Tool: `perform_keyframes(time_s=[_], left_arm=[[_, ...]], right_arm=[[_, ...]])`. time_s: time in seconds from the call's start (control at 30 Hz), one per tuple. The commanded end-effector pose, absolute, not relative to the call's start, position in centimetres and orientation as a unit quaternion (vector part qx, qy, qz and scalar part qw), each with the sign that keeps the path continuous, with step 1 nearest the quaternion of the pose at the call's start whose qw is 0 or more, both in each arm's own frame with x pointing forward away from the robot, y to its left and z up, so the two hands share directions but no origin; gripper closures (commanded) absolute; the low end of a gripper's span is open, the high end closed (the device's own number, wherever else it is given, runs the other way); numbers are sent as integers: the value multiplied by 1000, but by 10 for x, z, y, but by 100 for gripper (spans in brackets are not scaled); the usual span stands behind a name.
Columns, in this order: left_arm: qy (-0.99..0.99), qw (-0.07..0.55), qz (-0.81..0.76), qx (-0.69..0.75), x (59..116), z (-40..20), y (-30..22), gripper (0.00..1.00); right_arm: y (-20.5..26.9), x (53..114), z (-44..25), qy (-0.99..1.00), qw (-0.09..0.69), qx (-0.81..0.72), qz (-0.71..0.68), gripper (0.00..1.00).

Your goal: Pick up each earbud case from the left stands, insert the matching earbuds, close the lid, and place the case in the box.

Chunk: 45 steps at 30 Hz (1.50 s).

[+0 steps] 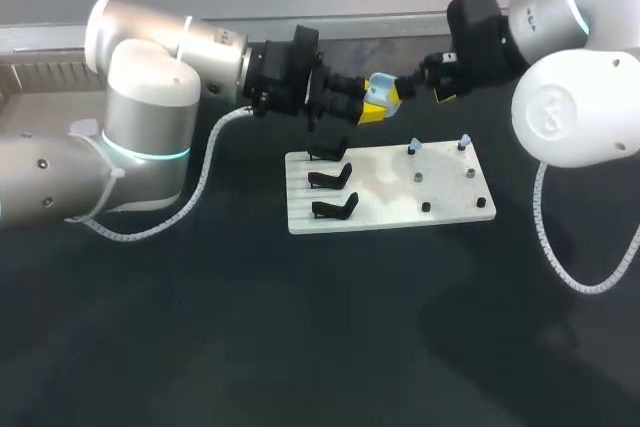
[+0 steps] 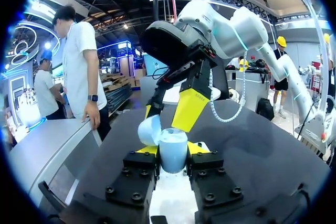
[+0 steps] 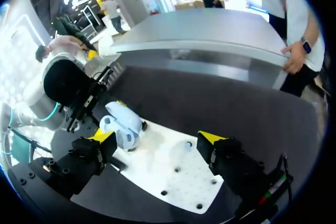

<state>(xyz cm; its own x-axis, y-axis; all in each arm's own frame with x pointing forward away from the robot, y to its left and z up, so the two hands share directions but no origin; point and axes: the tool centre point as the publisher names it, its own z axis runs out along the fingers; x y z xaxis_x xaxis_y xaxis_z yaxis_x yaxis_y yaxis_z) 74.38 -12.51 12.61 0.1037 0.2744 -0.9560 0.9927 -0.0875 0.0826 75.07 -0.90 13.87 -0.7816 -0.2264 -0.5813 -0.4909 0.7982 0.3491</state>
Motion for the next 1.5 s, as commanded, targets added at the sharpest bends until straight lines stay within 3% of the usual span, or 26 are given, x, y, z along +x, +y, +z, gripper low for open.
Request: perform_keyframes(time_s=[0.03,0.7,1.5], left_arm=[[521,435,-417,604,739,126,-123,100],[498,531,-432,532,742,140,-89,100],[505,533,-453,506,735,159,-75,100]], right_arm=[[-7,753,143,913,267,-197,239,0],[-67,739,150,942,238,-214,104,0],[-122,735,116,966,161,-195,44,0]])
